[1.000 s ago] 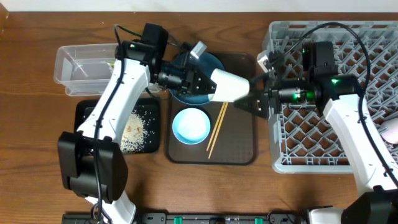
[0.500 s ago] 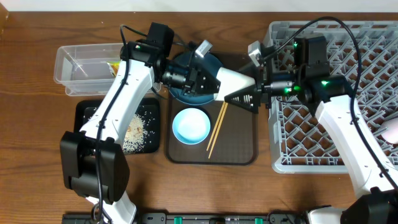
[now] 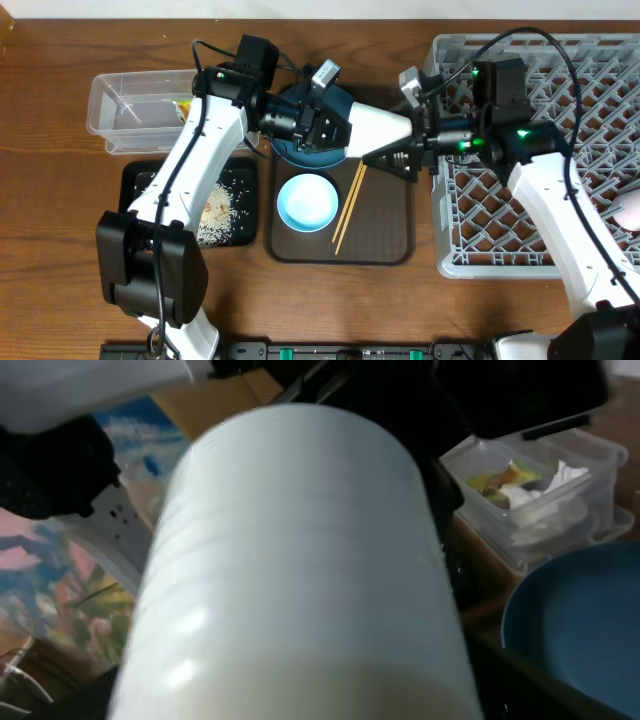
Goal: Sort waste into correct bins and load items into the dishwasher rack
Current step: 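Hand the white cup from the left gripper to the right gripper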
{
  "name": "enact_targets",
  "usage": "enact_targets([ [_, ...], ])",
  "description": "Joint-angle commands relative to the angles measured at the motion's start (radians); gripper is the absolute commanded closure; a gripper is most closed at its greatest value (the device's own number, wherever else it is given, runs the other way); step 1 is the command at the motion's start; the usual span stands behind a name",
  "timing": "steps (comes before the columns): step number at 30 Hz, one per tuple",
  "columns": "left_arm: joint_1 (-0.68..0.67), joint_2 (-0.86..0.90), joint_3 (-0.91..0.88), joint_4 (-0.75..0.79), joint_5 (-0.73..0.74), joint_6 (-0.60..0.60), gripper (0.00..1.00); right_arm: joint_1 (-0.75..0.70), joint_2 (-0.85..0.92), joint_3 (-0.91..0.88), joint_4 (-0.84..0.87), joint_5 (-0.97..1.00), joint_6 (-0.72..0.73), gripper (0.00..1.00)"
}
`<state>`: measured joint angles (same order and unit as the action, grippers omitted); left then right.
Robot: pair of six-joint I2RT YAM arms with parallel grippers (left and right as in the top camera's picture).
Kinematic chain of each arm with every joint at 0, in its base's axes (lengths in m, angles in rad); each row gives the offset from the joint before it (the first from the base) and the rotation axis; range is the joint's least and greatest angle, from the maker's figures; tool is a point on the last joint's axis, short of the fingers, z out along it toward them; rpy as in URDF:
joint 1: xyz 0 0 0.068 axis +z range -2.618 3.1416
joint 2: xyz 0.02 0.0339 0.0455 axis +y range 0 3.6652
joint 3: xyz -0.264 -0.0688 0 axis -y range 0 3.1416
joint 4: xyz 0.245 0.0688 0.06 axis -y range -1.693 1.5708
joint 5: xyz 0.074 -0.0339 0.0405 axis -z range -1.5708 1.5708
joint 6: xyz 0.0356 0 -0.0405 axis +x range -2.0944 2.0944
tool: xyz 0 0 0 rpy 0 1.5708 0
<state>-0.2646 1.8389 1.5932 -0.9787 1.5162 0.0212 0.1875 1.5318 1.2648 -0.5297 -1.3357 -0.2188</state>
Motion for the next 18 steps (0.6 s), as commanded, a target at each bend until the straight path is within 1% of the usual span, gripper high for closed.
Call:
enact_targets([
  [1,0.000,0.003,-0.003,0.000,0.035,0.000,0.94,-0.045,0.002,-0.002,0.015,-0.073,0.001,0.19],
  [7,0.000,0.003,-0.003,0.000,0.035,0.000,0.94,-0.071,0.002,-0.002,0.022,-0.084,0.001,0.20],
  [9,0.000,0.003,-0.003,0.000,0.035,-0.001,0.94,-0.071,0.002,-0.002,0.021,-0.084,0.001,0.22],
  [15,0.000,0.003,-0.003,0.000,0.036,-0.001,0.94,-0.071,0.002,-0.002,0.020,-0.087,0.002,0.31],
  [18,0.000,0.003,-0.003,0.000,0.035,-0.001,0.94,-0.071,0.002,-0.002,0.019,-0.087,0.002,0.39],
])
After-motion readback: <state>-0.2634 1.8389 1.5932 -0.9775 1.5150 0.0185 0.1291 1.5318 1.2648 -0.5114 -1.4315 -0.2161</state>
